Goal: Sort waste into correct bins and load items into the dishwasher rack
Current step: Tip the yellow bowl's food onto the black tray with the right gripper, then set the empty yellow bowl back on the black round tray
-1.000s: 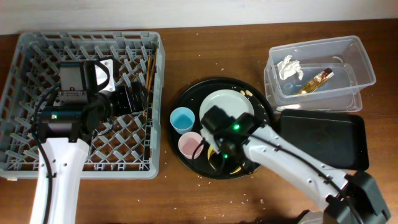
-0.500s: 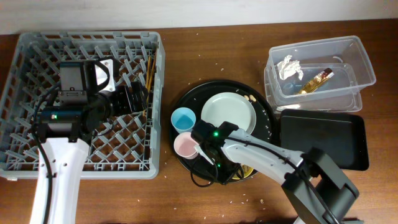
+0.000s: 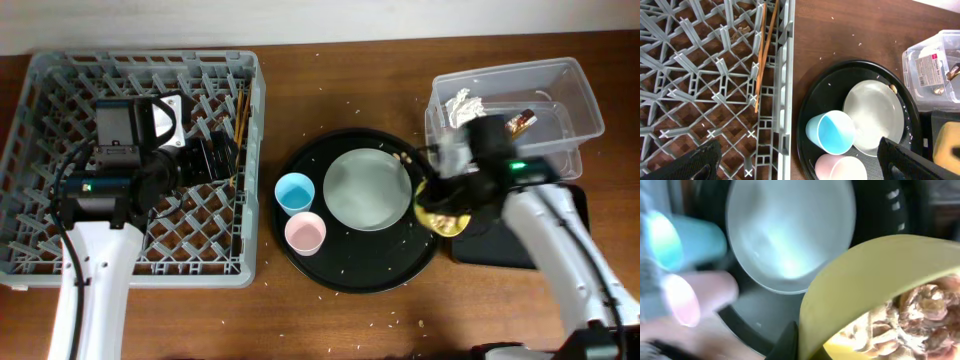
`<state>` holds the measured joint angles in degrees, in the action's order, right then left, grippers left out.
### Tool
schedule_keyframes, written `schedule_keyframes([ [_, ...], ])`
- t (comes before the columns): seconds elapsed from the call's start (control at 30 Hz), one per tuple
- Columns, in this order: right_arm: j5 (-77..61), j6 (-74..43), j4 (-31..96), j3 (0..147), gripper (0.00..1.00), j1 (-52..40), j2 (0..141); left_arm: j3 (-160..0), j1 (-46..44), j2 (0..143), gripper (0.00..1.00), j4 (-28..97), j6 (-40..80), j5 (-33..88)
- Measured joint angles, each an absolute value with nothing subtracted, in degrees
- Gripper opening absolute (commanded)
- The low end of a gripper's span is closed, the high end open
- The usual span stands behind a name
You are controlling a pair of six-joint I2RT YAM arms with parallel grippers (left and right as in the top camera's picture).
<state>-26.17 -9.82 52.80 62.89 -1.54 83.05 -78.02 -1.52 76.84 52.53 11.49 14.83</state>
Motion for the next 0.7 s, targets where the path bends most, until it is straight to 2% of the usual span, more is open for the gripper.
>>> schedule_keyframes([
  [0.1, -36.16, -6.85, 52.62, 62.89, 0.04, 12.05, 83.05, -78.02, -1.52, 76.84, 0.99, 52.56, 11.49, 14.83],
  [0.2, -46.87, 1.76, 52.18, 62.08, 0.04, 20.05, 83.09, -78.02, -1.52, 76.84, 0.99, 52.53, 11.49, 14.83],
  [0.47, -72.73, 13.06, 42.98, 52.14, 0.04, 34.39, 88.84, -78.02, -1.52, 76.84, 0.99, 52.53, 11.49, 14.83],
  [0.6, -83.0, 17.23, 42.74, 51.83, 0.04, 36.14, 90.94, -78.02, -1.52, 76.84, 0.99, 52.53, 11.49, 14.83],
  [0.7, -85.49, 18.85, 42.28, 51.83, 0.04, 36.14, 90.94, -78.02, -1.52, 76.84, 0.99, 52.53, 11.49, 14.83],
])
